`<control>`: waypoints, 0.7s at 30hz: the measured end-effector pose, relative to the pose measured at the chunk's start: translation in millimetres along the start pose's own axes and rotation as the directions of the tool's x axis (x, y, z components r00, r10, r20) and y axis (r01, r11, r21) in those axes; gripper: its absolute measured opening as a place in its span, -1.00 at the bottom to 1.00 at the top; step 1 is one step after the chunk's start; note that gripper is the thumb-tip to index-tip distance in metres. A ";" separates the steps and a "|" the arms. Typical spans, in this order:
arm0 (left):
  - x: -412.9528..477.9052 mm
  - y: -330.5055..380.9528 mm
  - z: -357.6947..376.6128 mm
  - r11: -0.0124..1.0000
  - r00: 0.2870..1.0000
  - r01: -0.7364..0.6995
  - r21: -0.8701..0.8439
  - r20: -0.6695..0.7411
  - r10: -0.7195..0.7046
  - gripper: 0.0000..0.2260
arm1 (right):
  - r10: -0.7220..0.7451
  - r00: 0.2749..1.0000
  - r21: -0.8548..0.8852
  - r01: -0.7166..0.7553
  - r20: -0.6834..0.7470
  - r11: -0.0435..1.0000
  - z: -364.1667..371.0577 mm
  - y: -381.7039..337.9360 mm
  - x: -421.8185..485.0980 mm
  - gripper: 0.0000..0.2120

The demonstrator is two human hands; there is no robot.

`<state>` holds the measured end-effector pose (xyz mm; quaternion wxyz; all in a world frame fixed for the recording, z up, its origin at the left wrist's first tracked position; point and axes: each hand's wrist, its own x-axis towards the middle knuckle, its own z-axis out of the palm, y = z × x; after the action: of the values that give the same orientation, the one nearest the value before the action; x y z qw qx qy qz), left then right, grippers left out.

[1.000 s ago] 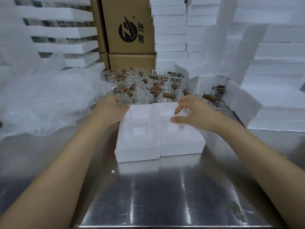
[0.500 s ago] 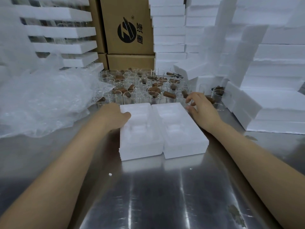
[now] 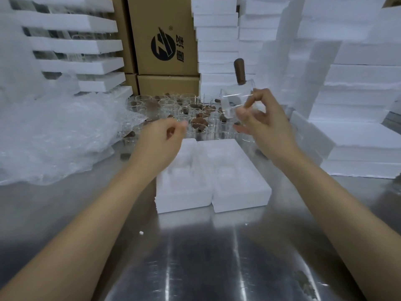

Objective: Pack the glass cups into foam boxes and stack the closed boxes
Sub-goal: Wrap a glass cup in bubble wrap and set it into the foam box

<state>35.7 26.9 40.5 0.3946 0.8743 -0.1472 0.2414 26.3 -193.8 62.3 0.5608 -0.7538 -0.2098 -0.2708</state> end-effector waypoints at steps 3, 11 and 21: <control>4.5 11.5 -0.1 0.848 0.976 0.211 -0.486 0.149 -0.158 -0.58 | -0.087 0.984 -0.185 0.115 0.154 0.976 12.1 -10.5 -7.8 -0.84; -5.0 7.8 11.1 0.765 0.921 0.322 -0.558 0.370 -0.117 -0.74 | -0.174 0.943 -0.376 0.276 0.283 0.884 34.0 8.0 -26.1 -0.54; -3.3 6.7 5.7 0.668 0.880 0.392 -0.633 0.469 -0.072 -0.38 | -0.122 0.987 -0.264 0.145 0.103 0.954 28.0 8.0 -21.8 -0.35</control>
<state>31.7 18.4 39.5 0.6896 0.6944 -0.1918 -0.0745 19.4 -169.5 36.1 0.4235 -0.8183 -0.2449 -0.3017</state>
